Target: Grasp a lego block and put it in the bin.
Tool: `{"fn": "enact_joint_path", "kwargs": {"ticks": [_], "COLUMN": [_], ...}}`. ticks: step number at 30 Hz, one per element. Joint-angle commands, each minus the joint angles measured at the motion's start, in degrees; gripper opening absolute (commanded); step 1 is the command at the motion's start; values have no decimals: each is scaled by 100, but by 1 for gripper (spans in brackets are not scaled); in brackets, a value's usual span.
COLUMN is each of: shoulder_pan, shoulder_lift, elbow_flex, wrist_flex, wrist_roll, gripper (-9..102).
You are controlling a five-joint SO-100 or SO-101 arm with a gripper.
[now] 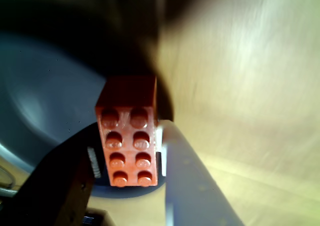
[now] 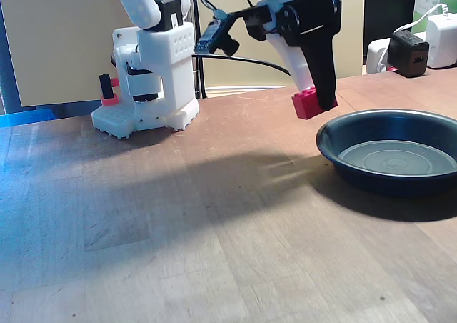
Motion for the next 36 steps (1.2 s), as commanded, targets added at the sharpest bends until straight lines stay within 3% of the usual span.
{"fn": "enact_joint_path", "kwargs": {"ticks": [1,22,36], "shoulder_pan": [-149,-325,-167], "shoulder_lift": [-369,-3419,-3867], "elbow_flex": [-554,-3516,-3779], "wrist_flex": [-62,-35,-26], "wrist_roll": [149,703,114], "gripper": [0,0,1]}}
